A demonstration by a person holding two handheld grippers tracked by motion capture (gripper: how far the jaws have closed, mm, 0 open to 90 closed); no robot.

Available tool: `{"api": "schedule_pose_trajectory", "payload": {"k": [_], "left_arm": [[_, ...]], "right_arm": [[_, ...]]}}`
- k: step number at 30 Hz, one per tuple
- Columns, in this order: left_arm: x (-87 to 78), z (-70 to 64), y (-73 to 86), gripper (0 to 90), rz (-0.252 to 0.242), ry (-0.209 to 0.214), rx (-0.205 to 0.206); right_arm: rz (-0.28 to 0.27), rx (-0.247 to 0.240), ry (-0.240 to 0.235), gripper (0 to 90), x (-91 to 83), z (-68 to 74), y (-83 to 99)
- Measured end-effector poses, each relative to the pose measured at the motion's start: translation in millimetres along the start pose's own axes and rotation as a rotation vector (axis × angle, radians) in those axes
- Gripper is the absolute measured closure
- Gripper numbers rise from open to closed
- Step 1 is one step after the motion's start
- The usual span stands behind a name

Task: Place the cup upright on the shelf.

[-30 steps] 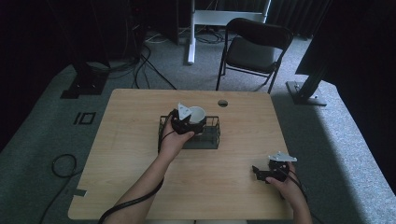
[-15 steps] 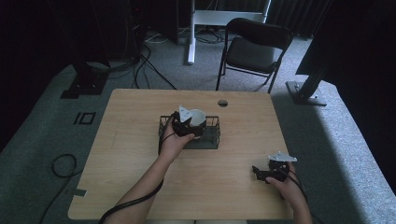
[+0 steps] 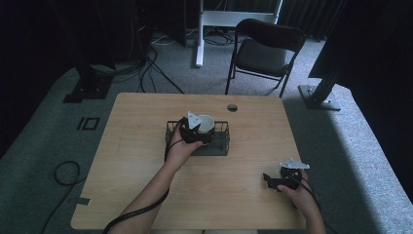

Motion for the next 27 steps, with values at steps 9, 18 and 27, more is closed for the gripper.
{"api": "schedule_pose_trajectory", "payload": {"k": [9,18,27], "left_arm": [[-9.3,3.3,-4.7,8.5,-0.009,0.011,-0.008],[-23.6,10.5,-5.8,8.5,-0.010,0.009,-0.021],[-32.5,15.9,-0.3,8.5,-0.007,0.009,-0.019]], "right_arm": [[0.000,0.000,0.000,10.8,0.0,0.0,0.0],[0.000,0.000,0.000,10.8,0.0,0.0,0.0],[0.000,-0.001,0.000,10.8,0.1,0.1,0.0]]}}
Point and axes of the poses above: each handheld gripper's, and its own axes: x roughly forward along the jaws, y roughly out of its underside, z roughly to its left, the point moved 2 cm from there along x, roughly forward along the jaws, and after that the axes turned 15 degrees about -y, right-handed, at the moved point
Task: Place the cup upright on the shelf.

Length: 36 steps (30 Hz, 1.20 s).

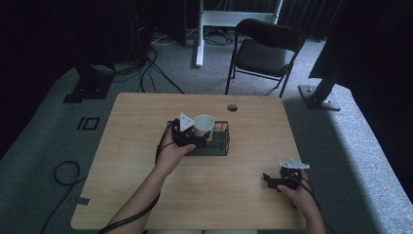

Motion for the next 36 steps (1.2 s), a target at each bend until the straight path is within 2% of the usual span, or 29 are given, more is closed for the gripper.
{"api": "schedule_pose_trajectory", "payload": {"k": [3,9,11,12,17,22,26,31,36], "left_arm": [[-3.0,2.0,1.3,8.6,-0.003,-0.001,-0.008],[-9.9,7.8,6.1,8.7,-0.008,-0.011,0.009],[-12.3,10.5,7.3,8.8,-0.008,-0.011,-0.005],[-14.2,11.9,8.1,8.8,-0.006,-0.012,0.005],[-22.7,18.2,10.0,8.7,-0.017,-0.016,-0.003],[-29.4,24.6,13.8,8.7,-0.016,-0.020,0.014],[-35.4,31.8,15.3,8.7,-0.022,-0.032,-0.007],[-42.2,41.0,20.5,8.7,-0.027,-0.051,-0.007],[-47.7,50.9,28.3,8.7,-0.024,-0.065,-0.026]], "right_arm": [[0.000,0.000,0.000,10.8,0.0,0.0,0.0],[0.000,0.000,0.000,10.8,0.0,0.0,0.0],[0.000,0.000,0.000,10.8,0.0,0.0,0.0],[0.000,0.000,0.000,10.8,0.0,0.0,0.0],[0.000,0.000,0.000,10.8,0.0,0.0,0.0],[0.000,-0.001,0.000,10.8,0.0,-0.1,-0.1],[0.000,-0.001,0.000,10.8,0.0,-0.2,-0.1],[0.000,-0.001,0.000,10.8,0.0,-0.2,-0.1],[-0.001,0.001,0.000,10.8,0.1,0.0,0.0]]}}
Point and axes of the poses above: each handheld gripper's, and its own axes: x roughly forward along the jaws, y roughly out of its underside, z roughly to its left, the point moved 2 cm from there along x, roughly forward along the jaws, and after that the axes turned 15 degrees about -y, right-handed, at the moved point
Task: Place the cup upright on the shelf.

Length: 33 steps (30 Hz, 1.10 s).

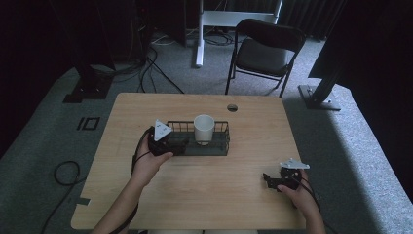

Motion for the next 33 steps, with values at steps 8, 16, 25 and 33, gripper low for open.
{"api": "schedule_pose_trajectory", "payload": {"k": [8,16,25,33], "left_arm": [[-8.8,18.4,15.1,8.7,0.006,-0.025,-0.035],[-17.1,33.0,34.2,8.7,0.026,-0.049,-0.067],[-23.3,43.2,56.1,8.7,0.057,-0.080,-0.068],[-26.7,52.7,83.3,8.7,0.111,-0.089,-0.102]], "right_arm": [[0.001,-0.001,0.000,10.8,-0.1,0.0,0.0],[0.001,-0.001,0.000,10.8,-0.1,0.0,0.0],[0.001,-0.001,0.000,10.8,-0.1,0.0,0.1],[0.001,-0.001,0.000,10.8,0.0,-0.1,0.1]]}}
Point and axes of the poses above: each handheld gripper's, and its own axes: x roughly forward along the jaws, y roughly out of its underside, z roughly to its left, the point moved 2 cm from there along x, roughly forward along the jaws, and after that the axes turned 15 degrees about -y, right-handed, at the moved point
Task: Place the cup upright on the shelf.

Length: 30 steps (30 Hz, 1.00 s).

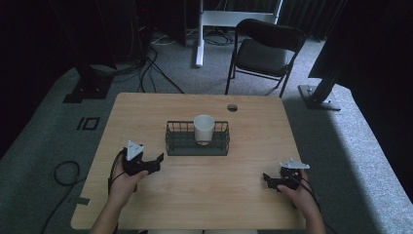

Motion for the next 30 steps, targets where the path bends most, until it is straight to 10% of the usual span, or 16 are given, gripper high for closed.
{"api": "schedule_pose_trajectory", "payload": {"k": [30], "left_arm": [[-16.3,51.8,55.2,8.4,0.136,-0.197,-0.064]], "right_arm": [[0.000,-0.002,0.000,10.8,0.0,-0.1,0.0]]}}
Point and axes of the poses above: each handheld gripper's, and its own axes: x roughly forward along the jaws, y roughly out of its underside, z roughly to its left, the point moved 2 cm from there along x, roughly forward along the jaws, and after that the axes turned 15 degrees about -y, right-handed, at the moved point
